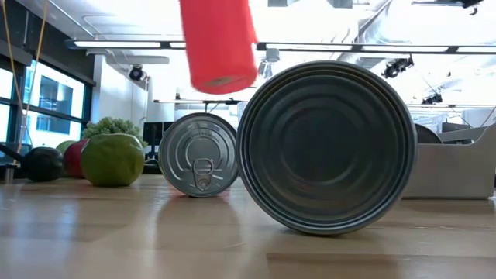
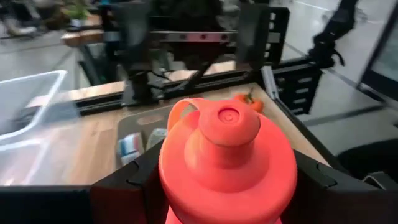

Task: Pick & Place Food Item
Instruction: Put the orange water bottle into the left transparent bin

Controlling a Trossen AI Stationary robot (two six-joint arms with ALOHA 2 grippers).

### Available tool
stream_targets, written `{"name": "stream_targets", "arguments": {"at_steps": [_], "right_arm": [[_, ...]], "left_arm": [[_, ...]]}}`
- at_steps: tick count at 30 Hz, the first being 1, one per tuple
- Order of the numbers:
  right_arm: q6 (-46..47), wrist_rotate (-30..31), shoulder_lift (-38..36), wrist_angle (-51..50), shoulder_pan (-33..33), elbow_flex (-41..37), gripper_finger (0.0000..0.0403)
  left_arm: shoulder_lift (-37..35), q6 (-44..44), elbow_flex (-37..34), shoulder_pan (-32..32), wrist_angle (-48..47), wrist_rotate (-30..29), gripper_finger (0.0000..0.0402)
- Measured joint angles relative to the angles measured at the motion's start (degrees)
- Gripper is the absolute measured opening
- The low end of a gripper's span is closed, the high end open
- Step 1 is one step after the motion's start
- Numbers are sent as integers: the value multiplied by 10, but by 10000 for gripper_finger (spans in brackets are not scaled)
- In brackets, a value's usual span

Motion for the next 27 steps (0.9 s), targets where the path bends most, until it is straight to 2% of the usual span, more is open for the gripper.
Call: {"name": "stream_targets", "arguments": {"at_steps": [5, 9, 12, 18, 24, 27], "right_arm": [[-45, 19, 0, -48, 4, 33, 303], [-52, 59, 0, -111, 26, 80, 292], [-58, 62, 0, -190, 38, 119, 286], [32, 87, 0, -306, 29, 169, 275], [96, 58, 0, -353, -6, 175, 254], [126, 20, 0, -384, -26, 175, 240]], "left_arm": [[70, 14, 83, 25, -40, 66, 207], [99, 14, 134, 39, -99, 78, 207], [110, 20, 146, 41, -134, 78, 207], [118, 27, 151, 39, -129, 78, 207], [125, 44, 151, 39, -130, 75, 207], [125, 43, 151, 39, -132, 75, 207]]}}
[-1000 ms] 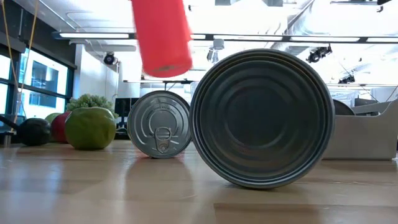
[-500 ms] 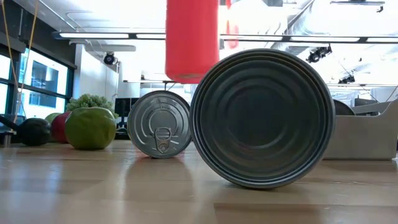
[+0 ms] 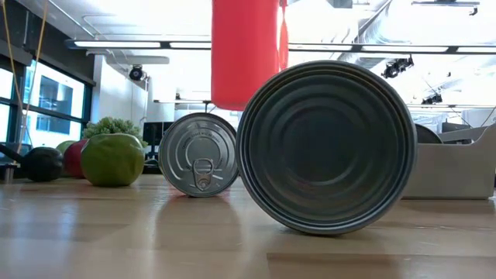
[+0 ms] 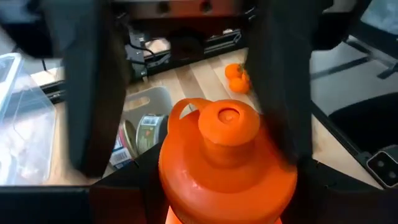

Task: Pick & Place Food Item
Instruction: Put the orange water bottle into the left transparent bin

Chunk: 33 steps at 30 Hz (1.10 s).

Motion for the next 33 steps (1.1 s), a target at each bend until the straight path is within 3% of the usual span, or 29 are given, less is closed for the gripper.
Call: {"name": "stream_targets", "arguments": {"at_steps": [10, 18, 33], "right_arm": [[0, -63, -1, -19, -24, 0, 168], [-8, -105, -1, -50, -29, 2, 35], [-25, -102, -1, -68, -29, 1, 30]], "left_arm": [[0, 6, -1, -6, -6, -1, 207], [0, 9, -1, -7, -6, -4, 207], [1, 25, -2, -8, 3, -12, 217]]}}
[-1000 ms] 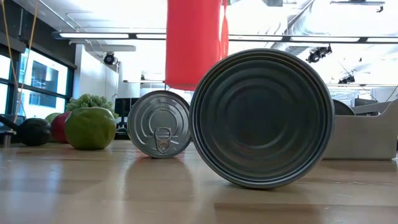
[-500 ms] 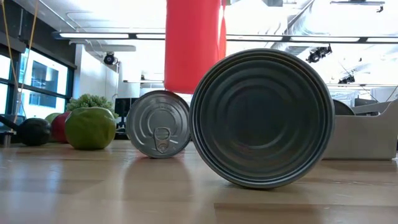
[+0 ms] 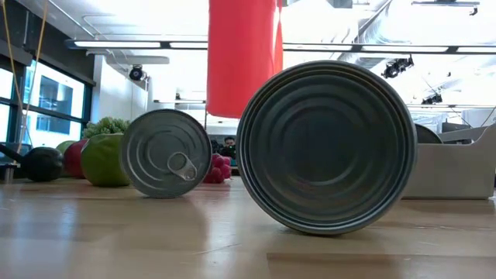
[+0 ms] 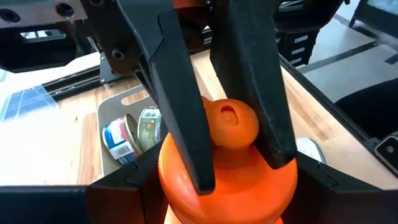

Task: Pick & Place Food Item
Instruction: Put the orange water bottle into the left transparent bin

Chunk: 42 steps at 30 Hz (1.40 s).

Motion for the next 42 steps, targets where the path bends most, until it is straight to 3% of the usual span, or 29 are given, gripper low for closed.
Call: {"name": "stream_targets", "arguments": {"at_steps": [11, 17, 25, 36, 42], "right_arm": [[-10, 7, 4, -29, 0, -3, 30], [-54, 90, 2, -42, 17, -2, 30], [-68, 191, -42, -93, 68, 2, 30], [-194, 419, -132, -98, 130, 2, 30], [-219, 404, -185, -105, 81, -3, 30]], "left_arm": [[-2, 27, 3, -4, 39, -2, 326], [-2, 26, 3, -11, 67, -21, 375], [-46, 56, 2, -14, 108, -147, 383], [-109, -17, 2, 3, -16, -153, 383], [-109, -73, 1, 7, -82, -153, 383]]}}
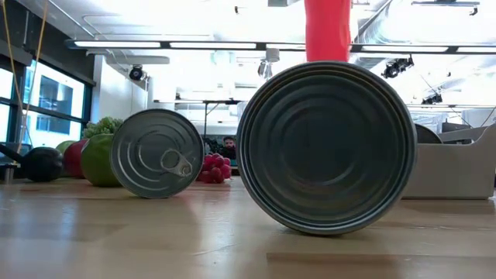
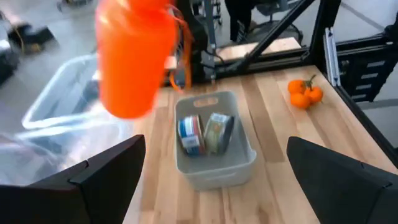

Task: Pick & Place Food Item
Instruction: Put the orange water bottle into the left transparent bin

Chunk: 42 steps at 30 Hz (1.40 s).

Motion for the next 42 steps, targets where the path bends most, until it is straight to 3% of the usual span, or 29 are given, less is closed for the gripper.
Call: {"name": "stream_targets", "arguments": {"at_steps": [8, 16, 32, 42], "right_arm": [[15, -80, -61, 10, -119, -46, 30], [32, -170, -61, 26, -218, -57, 30], [70, -213, 14, 92, -350, -57, 30], [122, -239, 52, 116, -387, -57, 30]], "left_arm": [[0, -26, 0, -16, -10, 0, 383], [0, -30, 0, -41, -17, 1, 383], [0, -49, 0, -59, -28, 0, 383], [0, -49, -1, -62, -57, 0, 383]]}}
